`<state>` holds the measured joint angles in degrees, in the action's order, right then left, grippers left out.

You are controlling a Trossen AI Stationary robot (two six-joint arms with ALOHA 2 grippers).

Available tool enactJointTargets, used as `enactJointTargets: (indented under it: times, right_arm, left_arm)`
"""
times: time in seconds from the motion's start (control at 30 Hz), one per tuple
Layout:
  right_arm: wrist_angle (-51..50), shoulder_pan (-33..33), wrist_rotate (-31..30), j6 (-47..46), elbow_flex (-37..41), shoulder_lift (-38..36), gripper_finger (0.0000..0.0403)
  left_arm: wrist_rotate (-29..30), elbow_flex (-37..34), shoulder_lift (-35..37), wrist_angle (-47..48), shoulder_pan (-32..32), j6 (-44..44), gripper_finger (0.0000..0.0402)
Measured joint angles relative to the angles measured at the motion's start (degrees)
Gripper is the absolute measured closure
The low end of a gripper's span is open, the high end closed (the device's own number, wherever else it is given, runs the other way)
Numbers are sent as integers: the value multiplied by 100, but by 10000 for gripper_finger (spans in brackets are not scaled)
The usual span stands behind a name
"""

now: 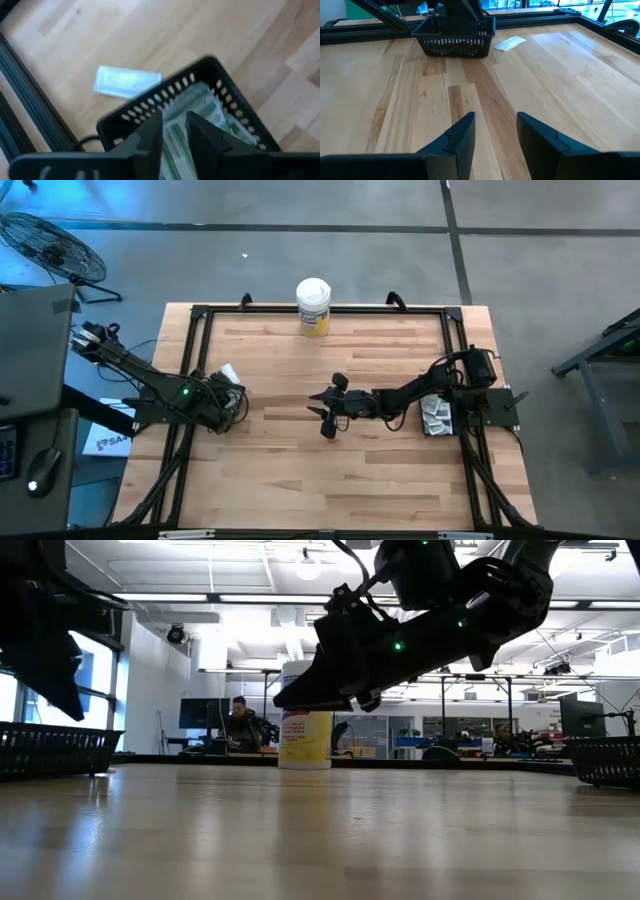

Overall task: Pick & Place First Aid Supplies
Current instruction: Put the bandage into the left black basket

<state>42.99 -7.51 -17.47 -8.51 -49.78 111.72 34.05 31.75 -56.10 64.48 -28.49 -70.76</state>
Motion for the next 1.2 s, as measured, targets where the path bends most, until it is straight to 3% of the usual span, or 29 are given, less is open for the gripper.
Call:
enactJointTargets:
  times: [0.1, 0.33, 0.53, 0.83, 0.97, 1.2]
  right_arm:
    - [-173, -14, 0, 301, -2, -15, 265]
    - [-658, -196, -156, 650, -2, -464, 265]
    - [-1858, -426, -669, 978, -7, -989, 265]
    - [-3402, -895, -1394, 697, -4, -1535, 265]
    - [-3425, -1092, -1742, 730, -4, -1673, 265]
    - [-3421, -1191, -2942, 1167, -4, -1705, 265]
  left_arm:
    - [253, 0, 0, -97, 0, 220, 304]
    - [141, 374, 0, -235, 0, 914, 299]
    - [661, 511, 0, -1050, 0, 1472, 299]
    - [559, 511, -2, -2069, 0, 2300, 299]
    - [351, 511, -1, -2148, 0, 2266, 299]
    - [-300, 510, -2, -2149, 0, 2254, 299]
